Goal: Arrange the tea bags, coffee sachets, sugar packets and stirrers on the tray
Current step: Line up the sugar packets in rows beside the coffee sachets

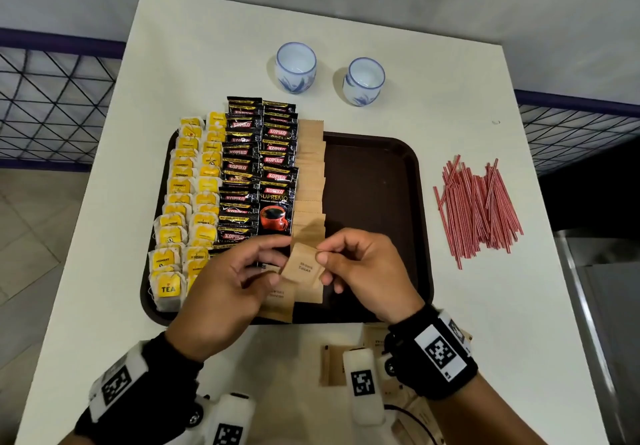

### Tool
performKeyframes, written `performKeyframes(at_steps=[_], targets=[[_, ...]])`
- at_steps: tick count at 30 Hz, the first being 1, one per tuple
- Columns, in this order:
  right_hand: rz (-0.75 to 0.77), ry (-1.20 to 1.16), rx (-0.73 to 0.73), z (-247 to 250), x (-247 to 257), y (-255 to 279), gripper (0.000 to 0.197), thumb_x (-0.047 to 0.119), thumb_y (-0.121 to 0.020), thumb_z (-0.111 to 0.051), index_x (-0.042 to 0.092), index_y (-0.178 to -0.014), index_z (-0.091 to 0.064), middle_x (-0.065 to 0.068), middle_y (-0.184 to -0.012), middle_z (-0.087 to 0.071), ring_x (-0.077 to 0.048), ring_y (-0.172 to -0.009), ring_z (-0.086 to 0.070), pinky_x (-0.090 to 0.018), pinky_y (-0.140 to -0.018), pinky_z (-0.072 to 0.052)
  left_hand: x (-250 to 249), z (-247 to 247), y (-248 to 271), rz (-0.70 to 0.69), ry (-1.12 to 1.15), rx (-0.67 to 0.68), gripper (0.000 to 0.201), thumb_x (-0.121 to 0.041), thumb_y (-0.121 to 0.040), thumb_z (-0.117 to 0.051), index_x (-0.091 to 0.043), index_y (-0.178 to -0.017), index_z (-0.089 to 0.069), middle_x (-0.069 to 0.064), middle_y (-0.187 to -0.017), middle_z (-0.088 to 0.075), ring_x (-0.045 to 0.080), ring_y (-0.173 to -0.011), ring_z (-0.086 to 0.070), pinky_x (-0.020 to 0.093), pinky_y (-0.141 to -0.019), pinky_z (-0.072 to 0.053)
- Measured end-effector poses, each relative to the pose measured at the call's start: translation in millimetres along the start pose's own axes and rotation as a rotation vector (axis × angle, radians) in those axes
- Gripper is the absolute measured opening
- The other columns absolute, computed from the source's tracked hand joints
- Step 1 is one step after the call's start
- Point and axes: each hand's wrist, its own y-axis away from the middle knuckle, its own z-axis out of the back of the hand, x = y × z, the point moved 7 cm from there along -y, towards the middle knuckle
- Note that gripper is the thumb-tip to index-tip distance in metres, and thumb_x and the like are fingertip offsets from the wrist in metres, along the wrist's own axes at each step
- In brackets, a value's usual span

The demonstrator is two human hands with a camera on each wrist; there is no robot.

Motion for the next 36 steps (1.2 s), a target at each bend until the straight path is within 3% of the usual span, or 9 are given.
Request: performKeyframes(at_steps=[4,7,10,15,21,26,29,34,36], targets=[[-0.076,0.085,0.025,7,-17,2,0.005,-0.001,-0.091,-0.066,-0.001,-0.088,-0.070,-0.008,-0.064,-0.065,-0.015,-0.055,-0.062,-0.024,-0.049,-0.049,1,22,3,0.012,-0.050,-0.096,0.049,0.005,-0.089,-0.066,-0.033,-0.120,-0.067,-0.012,-0.103,-0.072,0.005,-0.099,-0.070,0.014,-0.077,-0.053],[-0.105,0.154,0.038,3,-32,5,0.011,-0.001,-0.090,-0.066,0.005,-0.082,-0.071,-0.001,-0.072,-0.066,-0.018,-0.058,-0.064,-0.027,-0.050,-0.050,2,29,3,0.025,0.002,-0.168,0.044,0.002,-0.087,-0.070,-0.034,-0.112,-0.071,-0.013,-0.093,-0.069,0.007,-0.090,-0.073,0.014,-0.069,-0.054],[-0.118,0.231,0.061,-4,-41,6,0.019,0.001,-0.090,-0.067,0.013,-0.077,-0.072,0.001,-0.082,-0.064,-0.018,-0.060,-0.067,-0.027,-0.052,-0.052,3,30,3,0.019,-0.012,-0.190,0.042,-0.001,-0.084,-0.074,-0.038,-0.105,-0.075,-0.011,-0.083,-0.063,0.010,-0.083,-0.072,0.014,-0.071,-0.054],[-0.054,0.349,0.046,-6,-39,4,0.021,0.007,-0.090,-0.068,0.021,-0.075,-0.073,0.003,-0.083,-0.063,-0.020,-0.061,-0.070,-0.029,-0.052,-0.055,4,29,4,0.032,-0.056,-0.205,0.039,-0.008,-0.085,-0.074,-0.044,-0.098,-0.074,-0.011,-0.085,-0.066,0.011,-0.083,-0.072,0.019,-0.072,-0.056],[0.033,0.484,0.014,-4,-38,0,0.032,0.017,-0.085,-0.072,0.045,-0.069,-0.069,0.005,-0.085,-0.061,-0.020,-0.069,-0.067,-0.042,-0.060,-0.058,5,28,5,0.068,-0.077,-0.230,0.031,-0.011,-0.089,-0.071,-0.041,-0.097,-0.076,-0.005,-0.094,-0.075,0.014,-0.092,-0.072,0.044,-0.084,-0.060],[0.065,0.502,0.007,-6,-32,3,0.011,0.015,-0.084,-0.076,0.025,-0.083,-0.077,0.008,-0.086,-0.061,-0.010,-0.072,-0.064,-0.028,-0.068,-0.056,4,27,5,0.084,-0.068,-0.243,0.028,-0.011,-0.089,-0.071,-0.038,-0.093,-0.078,-0.009,-0.093,-0.077,0.010,-0.091,-0.072,0.040,-0.082,-0.060],[0.098,0.589,-0.025,-2,-25,5,0.013,0.022,-0.081,-0.079,0.026,-0.094,-0.076,0.011,-0.090,-0.055,-0.004,-0.081,-0.058,-0.013,-0.071,-0.048,2,27,5,0.073,-0.039,-0.262,0.023,-0.009,-0.087,-0.072,-0.030,-0.090,-0.079,-0.010,-0.090,-0.078,0.009,-0.087,-0.072,0.029,-0.075,-0.058],[0.120,0.485,-0.030,3,-8,8,0.024,0.024,-0.077,-0.083,0.026,-0.098,-0.071,0.008,-0.095,-0.055,-0.006,-0.086,-0.057,-0.013,-0.077,-0.045,-3,25,1,0.034,0.016,-0.307,0.018,-0.007,-0.087,-0.072,-0.023,-0.092,-0.077,-0.008,-0.086,-0.077,0.003,-0.068,-0.068,0.016,-0.059,-0.052],[0.074,0.390,0.077,-2,-7,8,0.029,0.026,-0.075,-0.084,0.026,-0.100,-0.071,0.005,-0.099,-0.062,-0.009,-0.087,-0.061,-0.023,-0.082,-0.051,-5,21,-2,0.019,0.035,-0.309,0.015,-0.007,-0.088,-0.072,-0.020,-0.093,-0.076,-0.004,-0.084,-0.077,0.012,-0.067,-0.069,0.020,-0.055,-0.053]])
